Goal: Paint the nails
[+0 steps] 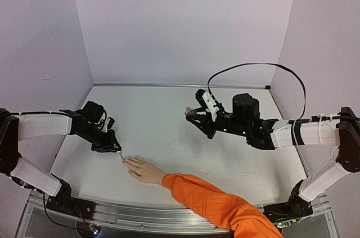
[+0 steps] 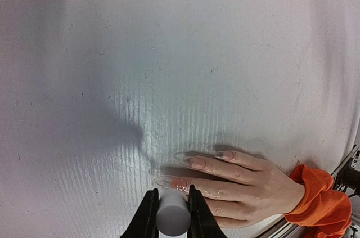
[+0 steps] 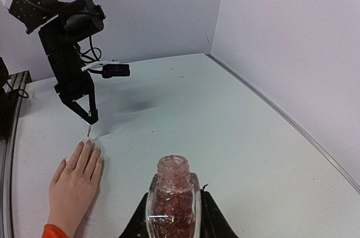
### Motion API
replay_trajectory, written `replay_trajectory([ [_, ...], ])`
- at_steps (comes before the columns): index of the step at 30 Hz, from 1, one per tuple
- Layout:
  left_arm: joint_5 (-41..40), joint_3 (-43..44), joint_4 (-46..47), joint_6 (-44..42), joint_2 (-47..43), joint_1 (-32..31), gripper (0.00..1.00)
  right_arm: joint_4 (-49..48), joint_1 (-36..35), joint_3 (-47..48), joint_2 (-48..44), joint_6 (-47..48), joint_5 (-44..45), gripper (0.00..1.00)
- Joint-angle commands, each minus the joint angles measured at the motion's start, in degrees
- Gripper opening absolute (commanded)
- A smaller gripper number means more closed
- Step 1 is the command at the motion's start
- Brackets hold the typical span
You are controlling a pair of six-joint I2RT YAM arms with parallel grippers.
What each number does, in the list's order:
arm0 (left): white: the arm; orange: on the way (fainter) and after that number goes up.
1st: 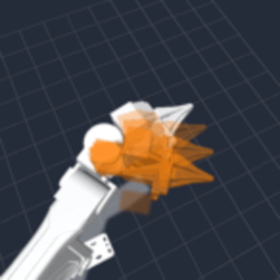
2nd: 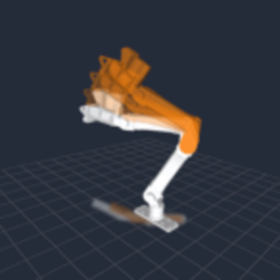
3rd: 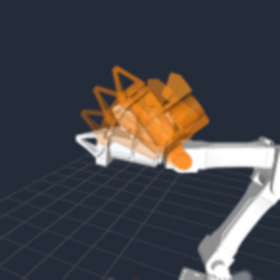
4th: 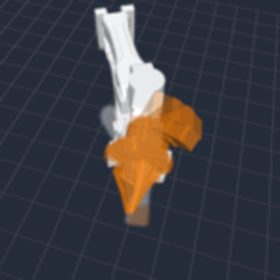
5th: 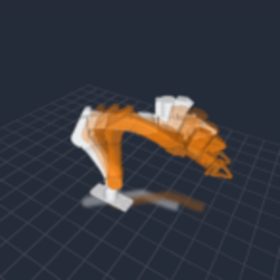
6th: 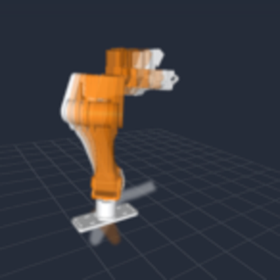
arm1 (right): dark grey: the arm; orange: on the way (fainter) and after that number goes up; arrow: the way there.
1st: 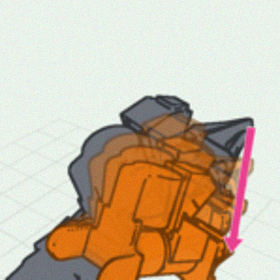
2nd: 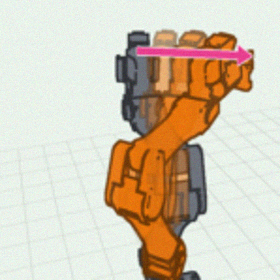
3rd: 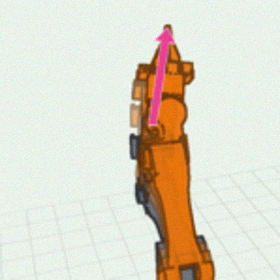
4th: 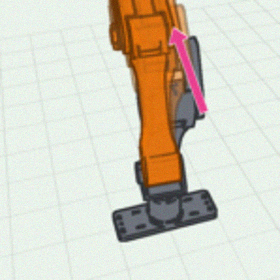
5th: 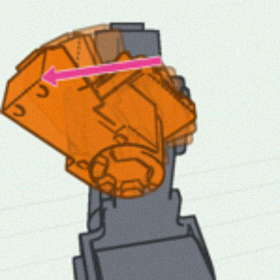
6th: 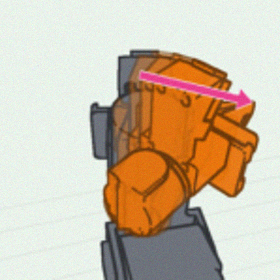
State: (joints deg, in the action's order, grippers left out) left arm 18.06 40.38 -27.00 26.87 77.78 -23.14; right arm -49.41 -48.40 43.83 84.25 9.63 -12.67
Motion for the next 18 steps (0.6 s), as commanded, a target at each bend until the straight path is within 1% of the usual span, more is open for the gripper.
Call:
replay_trajectory([
  [1,2.19,1.69,1.18,-1.03,0.66,0.28,0.00,-4.40,0.28,2.22,-0.22,-0.49,-0.94,0.00],
  [9,2.79,1.65,2.73,-0.86,2.81,0.26,0.00,-4.39,0.31,2.22,-0.05,-0.31,-0.72,0.00],
  [18,-0.09,1.46,3.28,-0.61,3.30,0.30,0.00,-4.38,0.26,2.40,0.30,-0.23,-0.63,0.00],
])
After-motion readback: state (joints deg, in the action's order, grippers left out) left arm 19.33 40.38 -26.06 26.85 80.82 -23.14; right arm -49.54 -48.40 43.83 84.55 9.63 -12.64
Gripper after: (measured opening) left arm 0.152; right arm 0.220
